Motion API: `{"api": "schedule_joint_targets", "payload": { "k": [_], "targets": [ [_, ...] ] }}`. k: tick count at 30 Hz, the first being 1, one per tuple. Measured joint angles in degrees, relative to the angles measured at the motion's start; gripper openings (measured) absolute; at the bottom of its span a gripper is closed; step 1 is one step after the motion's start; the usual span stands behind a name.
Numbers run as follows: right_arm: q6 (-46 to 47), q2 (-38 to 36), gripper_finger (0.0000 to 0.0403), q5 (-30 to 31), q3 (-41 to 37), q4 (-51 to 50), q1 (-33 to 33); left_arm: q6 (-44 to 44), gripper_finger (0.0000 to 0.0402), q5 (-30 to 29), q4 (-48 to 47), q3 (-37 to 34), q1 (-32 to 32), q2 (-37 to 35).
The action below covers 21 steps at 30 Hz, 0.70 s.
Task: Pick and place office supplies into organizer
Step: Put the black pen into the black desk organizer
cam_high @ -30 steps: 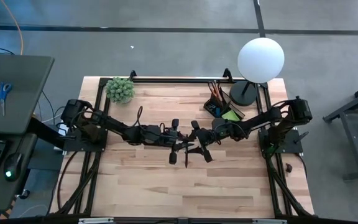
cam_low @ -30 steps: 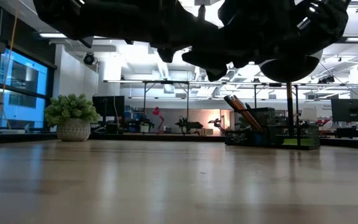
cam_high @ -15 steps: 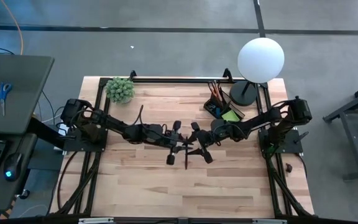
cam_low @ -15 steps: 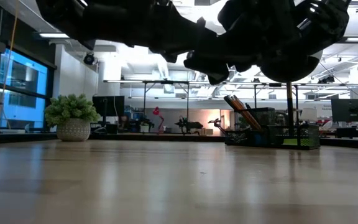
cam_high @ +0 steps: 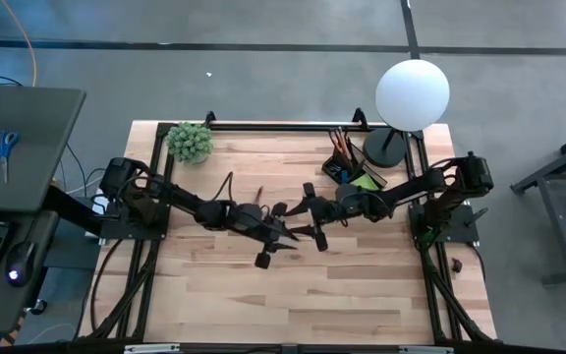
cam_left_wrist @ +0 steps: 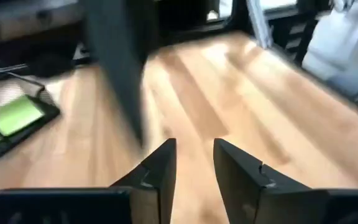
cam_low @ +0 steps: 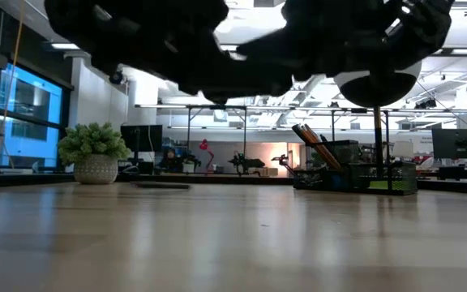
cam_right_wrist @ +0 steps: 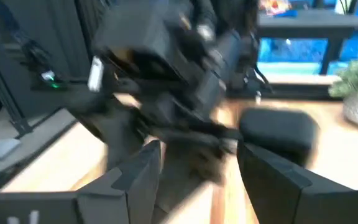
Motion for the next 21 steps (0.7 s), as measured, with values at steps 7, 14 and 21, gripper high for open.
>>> {"api": "schedule_joint_targets", "payload": {
  "k": [7, 14, 21],
  "targets": [
    [0.5, -0.1, 0.0204, -0.9, -0.1, -0.3, 0.1, 4.1, 0.0113, -2.5, -3.6, 0.2, 0.0, -0.2],
    [0.5, 0.0, 0.0204, 7.8, -0.1, -8.8, 0.0, 1.9, 0.0104, -11.8, -21.7, 2.6, 0.1, -7.8],
    [0.7, 0.0, 0.0204, 12.9, -0.2, -9.3, 0.1, -12.9, 0.0084, -38.3, -51.1, 6.5, 0.3, -17.4]
  ]
}}
